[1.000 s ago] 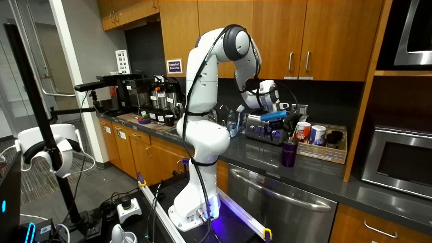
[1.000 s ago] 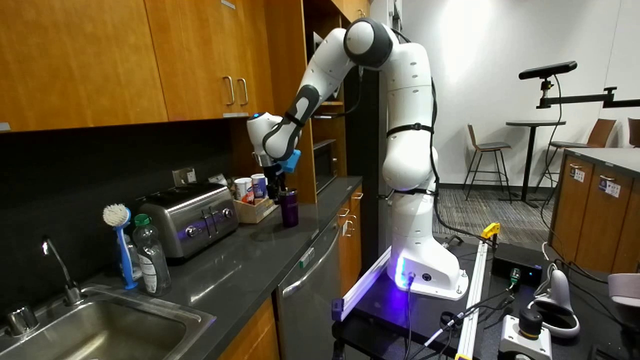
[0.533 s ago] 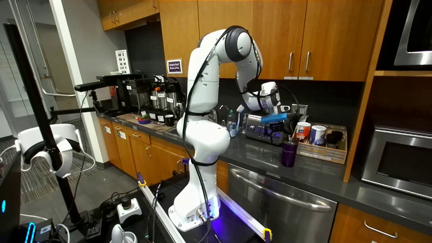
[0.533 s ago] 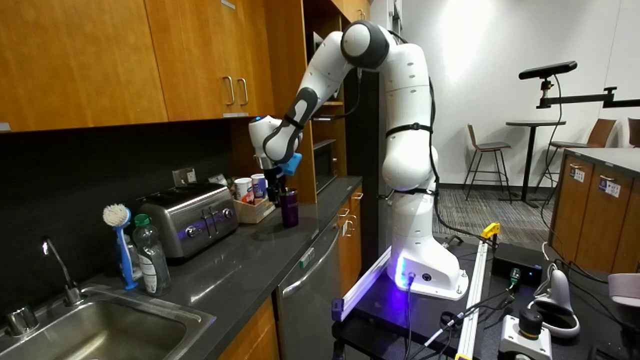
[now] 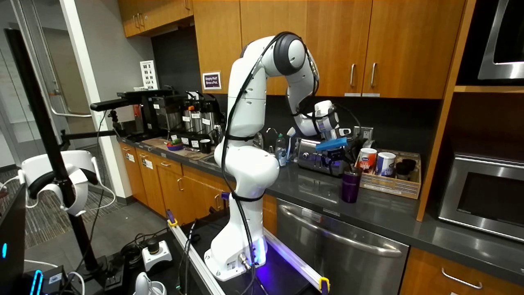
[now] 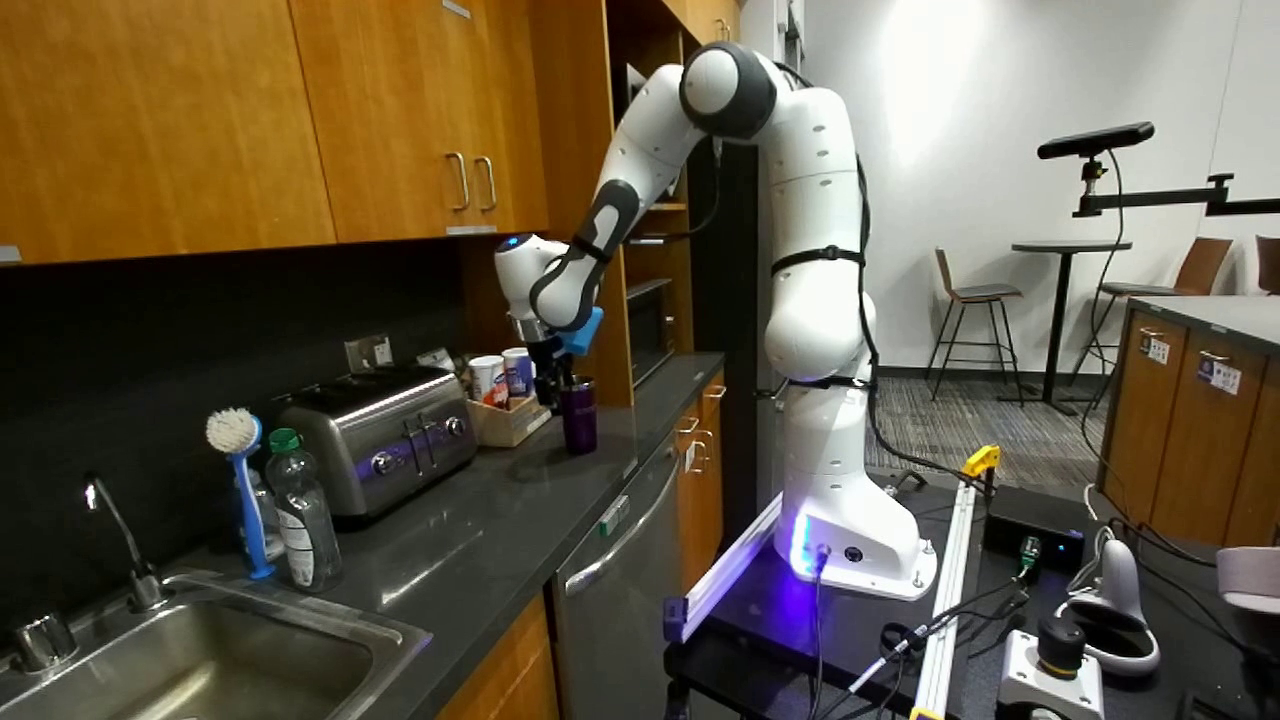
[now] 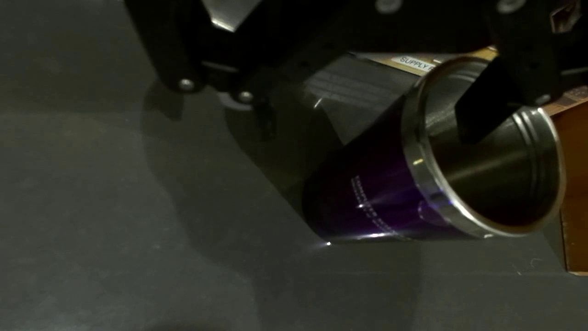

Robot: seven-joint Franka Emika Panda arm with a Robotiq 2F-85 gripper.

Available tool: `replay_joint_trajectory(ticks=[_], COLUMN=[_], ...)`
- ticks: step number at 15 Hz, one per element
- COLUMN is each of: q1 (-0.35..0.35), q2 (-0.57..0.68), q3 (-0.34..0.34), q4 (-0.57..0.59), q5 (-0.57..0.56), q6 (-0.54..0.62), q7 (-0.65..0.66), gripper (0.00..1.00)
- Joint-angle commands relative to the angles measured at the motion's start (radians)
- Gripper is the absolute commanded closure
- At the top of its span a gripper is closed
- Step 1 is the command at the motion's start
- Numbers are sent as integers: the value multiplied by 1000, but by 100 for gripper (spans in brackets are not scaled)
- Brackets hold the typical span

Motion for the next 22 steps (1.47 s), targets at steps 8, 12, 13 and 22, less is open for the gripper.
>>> replay_joint_trajectory(ticks=[8, 12, 13, 22], q1=[14, 7, 6, 13], q2=[-41, -49, -51, -31], q3=[59, 74, 75, 64], q4=[-10, -4, -1, 14], q5=[181, 312, 340, 366], q6=[-125, -138, -151, -211], q7=[-400, -696, -770, -924], gripper=[0, 0, 0, 0])
